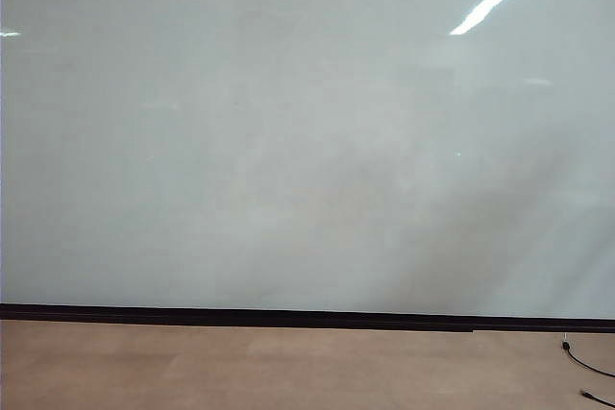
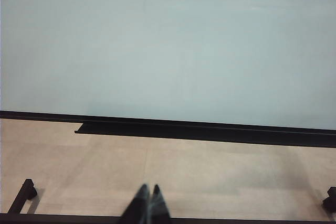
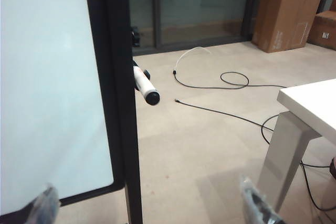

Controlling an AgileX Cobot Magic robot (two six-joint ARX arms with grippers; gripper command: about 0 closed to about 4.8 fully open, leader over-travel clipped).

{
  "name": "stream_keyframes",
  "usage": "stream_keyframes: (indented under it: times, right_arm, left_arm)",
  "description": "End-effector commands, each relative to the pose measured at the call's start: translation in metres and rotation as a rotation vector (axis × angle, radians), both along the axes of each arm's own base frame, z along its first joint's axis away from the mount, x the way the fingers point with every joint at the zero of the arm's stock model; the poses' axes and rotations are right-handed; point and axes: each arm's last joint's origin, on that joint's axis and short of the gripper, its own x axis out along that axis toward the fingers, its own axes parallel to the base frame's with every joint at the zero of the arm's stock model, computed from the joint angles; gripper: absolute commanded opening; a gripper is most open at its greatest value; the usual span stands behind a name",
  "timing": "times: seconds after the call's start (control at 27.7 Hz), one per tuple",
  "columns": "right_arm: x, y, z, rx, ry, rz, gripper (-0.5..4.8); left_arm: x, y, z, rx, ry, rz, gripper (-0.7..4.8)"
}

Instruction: Pick up the pen on the shelf to the right of the whiteboard and write the letter Z.

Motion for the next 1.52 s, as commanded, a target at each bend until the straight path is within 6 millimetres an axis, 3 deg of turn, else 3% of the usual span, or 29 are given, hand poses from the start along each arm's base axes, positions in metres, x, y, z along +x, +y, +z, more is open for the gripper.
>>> stream_keyframes:
  times: [0.04,0.43,0.69,0.9,1.08,1.52]
  right_arm:
    - [0.004,-0.005,0.0,-0.004,-0.01,-0.004,4.79]
    - [0.017,-0.022,-0.004,-0.068,-0.055,0.011,4.79]
    - [0.03,-0.033,-0.018,-0.115,-0.092,0.092,4.79]
    - [0.05,-0.043,-0.033,-0.09,-0.026,0.217,4.79]
    - [0.062,-0.048,-0.033,-0.138,-0.011,0.235,4.79]
    - [0.095,-0.082,-0.034,-0.149,-0.033,0.327,4.79]
  left_arm:
    - [0.0,0.0,0.001,0.004,-0.007,-0.001,-0.04]
    - [0.0,0.0,0.001,0.004,-0.007,-0.001,-0.04]
    - [0.0,0.0,0.001,0.004,-0.007,-0.001,-0.05]
    - [0.0,0.0,0.001,0.004,-0.007,-0.001,-0.05]
    - [0.0,0.0,0.001,0.004,-0.007,-0.001,-0.04]
    - [0.0,0.0,0.001,0.004,-0.007,-0.001,-0.05]
